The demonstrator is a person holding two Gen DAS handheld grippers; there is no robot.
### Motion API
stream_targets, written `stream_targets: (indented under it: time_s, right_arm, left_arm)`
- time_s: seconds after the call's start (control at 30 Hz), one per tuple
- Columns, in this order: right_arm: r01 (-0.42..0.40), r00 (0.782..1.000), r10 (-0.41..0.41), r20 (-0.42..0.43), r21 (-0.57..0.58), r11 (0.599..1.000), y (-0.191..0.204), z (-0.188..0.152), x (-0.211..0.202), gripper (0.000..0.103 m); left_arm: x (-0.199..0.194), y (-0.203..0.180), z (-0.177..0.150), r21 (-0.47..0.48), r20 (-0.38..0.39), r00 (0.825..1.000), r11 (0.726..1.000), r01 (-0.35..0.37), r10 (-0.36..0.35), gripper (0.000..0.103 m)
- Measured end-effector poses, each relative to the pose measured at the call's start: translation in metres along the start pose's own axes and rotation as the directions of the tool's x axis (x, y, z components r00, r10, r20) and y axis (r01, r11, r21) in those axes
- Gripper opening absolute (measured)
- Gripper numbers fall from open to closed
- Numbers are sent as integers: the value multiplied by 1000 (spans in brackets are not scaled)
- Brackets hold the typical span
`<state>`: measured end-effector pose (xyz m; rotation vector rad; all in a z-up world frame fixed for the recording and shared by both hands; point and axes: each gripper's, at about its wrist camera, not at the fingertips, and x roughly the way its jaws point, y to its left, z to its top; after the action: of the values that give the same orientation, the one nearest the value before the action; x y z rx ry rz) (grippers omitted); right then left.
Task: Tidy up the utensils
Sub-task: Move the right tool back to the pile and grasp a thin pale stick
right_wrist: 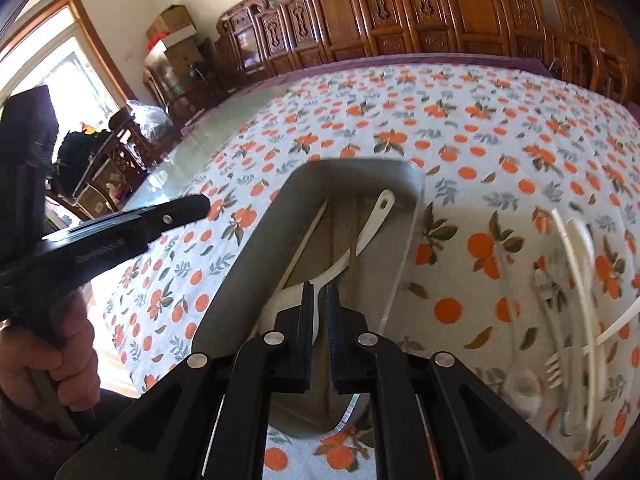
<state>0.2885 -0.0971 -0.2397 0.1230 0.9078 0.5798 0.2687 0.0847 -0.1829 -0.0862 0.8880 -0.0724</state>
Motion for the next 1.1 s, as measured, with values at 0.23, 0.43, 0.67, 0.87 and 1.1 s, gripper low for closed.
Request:
stream_targets:
  time_s: [0.23,0.43,0.67,0.87,1.1]
  right_arm:
    - [121,990,-115,79,-78,990,-42,-6,-59,9]
    - [253,966,-243,90,-122,960,-93,-17,-82,9]
    - [295,955,-290,57,-104,950,-131,-35,-72,9]
    - [279,960,-278,26,-81,957,-142,-46,-60,9]
    - [266,963,-269,-18,-99,959,-142,-52,-48,9]
  left_arm:
    - [-1,-30,-1,44,12,999,998,38,-39,20]
    - [0,-59,-2,91,14,997,993,72,-74,34]
    - [5,-93,-6,140,3,995,986,94,-96,56]
    - [8,-118,-14,186,-16,993,976,115,-114,56]
    - [9,-134,-22,213,-32,992,969,123,-119,57]
